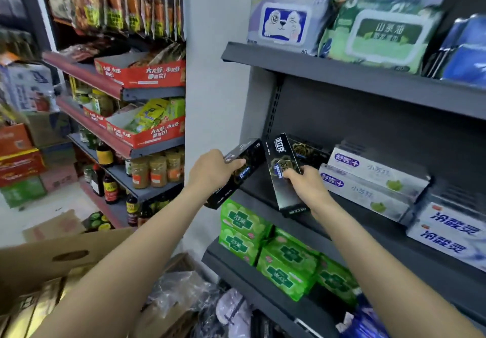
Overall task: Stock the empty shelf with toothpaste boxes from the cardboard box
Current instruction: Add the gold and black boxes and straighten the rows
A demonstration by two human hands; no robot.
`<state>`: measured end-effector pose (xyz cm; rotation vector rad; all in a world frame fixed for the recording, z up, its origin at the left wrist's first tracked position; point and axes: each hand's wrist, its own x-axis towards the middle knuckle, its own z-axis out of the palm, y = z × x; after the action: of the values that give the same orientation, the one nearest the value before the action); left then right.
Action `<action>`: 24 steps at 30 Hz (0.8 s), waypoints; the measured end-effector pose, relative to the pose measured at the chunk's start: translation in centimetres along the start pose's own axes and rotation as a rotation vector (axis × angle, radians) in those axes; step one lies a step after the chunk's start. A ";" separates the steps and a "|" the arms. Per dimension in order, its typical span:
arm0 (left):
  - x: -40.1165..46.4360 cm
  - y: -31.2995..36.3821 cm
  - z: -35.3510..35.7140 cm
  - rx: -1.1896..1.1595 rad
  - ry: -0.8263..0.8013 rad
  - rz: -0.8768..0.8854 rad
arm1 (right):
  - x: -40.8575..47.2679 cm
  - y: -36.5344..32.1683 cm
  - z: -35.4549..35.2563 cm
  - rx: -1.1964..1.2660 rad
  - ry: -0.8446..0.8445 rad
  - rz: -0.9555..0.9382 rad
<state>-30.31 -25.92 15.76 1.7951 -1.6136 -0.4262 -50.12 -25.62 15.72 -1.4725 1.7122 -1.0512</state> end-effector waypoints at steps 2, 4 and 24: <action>2.2 0.6 1.4 0.072 0.051 0.044 | 2.3 0.2 -0.5 -0.128 0.055 0.010; 4.2 1.3 2.6 0.122 0.079 0.091 | 4.8 0.2 -0.9 -0.246 0.108 0.017; 12.5 3.6 5.2 0.351 -0.152 0.305 | 18.0 1.6 -1.2 -1.010 -0.004 -0.215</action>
<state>-34.10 -39.35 16.89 1.7494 -2.1370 -0.1461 -54.96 -43.12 15.43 -2.2751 2.2496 -0.2085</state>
